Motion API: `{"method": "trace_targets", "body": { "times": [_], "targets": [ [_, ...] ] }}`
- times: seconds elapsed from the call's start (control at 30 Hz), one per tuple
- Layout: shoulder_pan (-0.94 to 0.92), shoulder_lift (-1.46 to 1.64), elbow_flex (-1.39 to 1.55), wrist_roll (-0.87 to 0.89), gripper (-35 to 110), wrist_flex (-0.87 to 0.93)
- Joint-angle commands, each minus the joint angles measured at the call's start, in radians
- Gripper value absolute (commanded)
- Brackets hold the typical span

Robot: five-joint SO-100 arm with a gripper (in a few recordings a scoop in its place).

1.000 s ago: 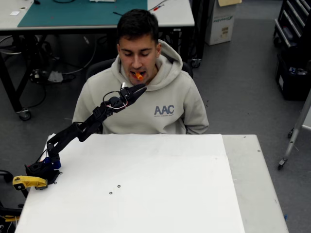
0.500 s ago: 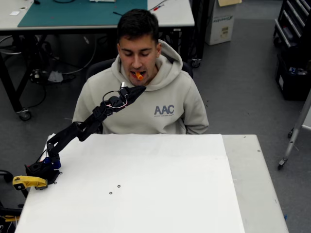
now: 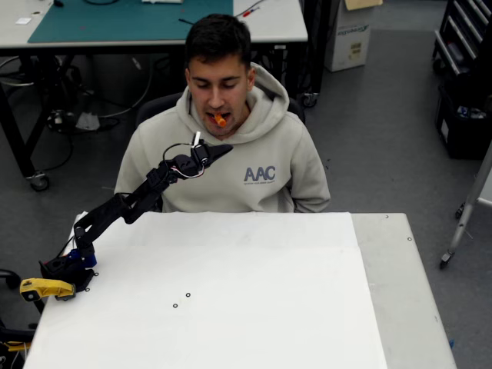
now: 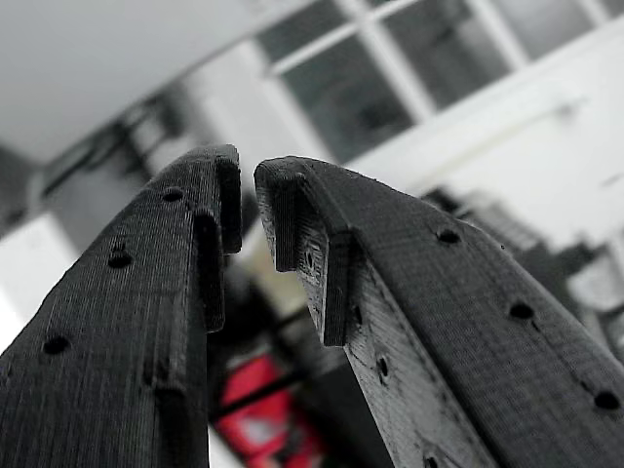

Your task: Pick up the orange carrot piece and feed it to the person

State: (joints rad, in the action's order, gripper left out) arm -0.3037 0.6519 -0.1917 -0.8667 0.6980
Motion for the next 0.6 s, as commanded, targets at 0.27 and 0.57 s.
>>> {"method": "trace_targets", "body": {
  "times": [0.27, 0.57],
  "targets": [
    [0.018, 0.419, 0.179, 0.44, -1, 0.437],
    [0.018, 0.747, 0.684, 0.799, -1, 0.581]
  ]
}}
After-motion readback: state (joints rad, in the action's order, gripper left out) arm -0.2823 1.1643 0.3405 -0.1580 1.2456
